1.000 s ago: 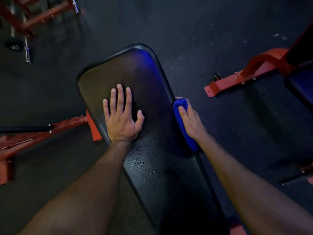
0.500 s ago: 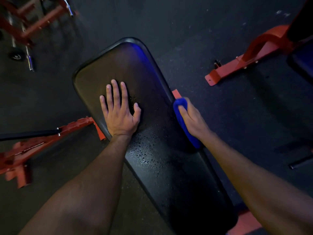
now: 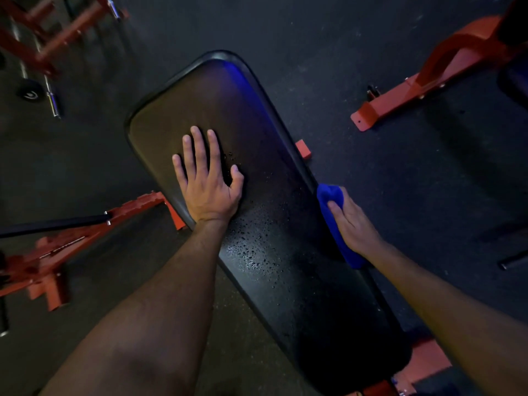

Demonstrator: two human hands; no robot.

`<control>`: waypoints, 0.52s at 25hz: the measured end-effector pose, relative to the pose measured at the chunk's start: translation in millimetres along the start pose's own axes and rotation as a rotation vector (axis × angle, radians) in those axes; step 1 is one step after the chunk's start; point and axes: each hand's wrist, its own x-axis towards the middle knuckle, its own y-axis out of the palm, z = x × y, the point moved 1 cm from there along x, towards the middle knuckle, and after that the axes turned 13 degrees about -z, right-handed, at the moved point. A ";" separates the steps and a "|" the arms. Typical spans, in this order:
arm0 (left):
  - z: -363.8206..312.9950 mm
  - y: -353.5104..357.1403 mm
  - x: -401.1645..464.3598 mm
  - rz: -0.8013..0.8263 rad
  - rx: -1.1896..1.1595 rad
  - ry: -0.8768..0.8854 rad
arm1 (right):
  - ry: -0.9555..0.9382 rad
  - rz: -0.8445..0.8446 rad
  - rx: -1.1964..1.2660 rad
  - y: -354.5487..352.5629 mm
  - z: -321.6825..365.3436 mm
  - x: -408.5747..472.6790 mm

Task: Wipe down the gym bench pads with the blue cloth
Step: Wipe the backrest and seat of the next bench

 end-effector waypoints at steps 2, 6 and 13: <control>1.3 0.6 -0.5 0.002 0.000 0.000 | 0.012 0.022 -0.003 -3.3 -3.1 -12.4; 1.5 1.4 -0.7 0.005 -0.001 -0.001 | -0.059 -0.060 0.029 11.9 50.3 48.8; 3.4 2.2 0.6 0.005 0.000 0.002 | -0.115 -0.147 0.019 20.3 50.2 47.6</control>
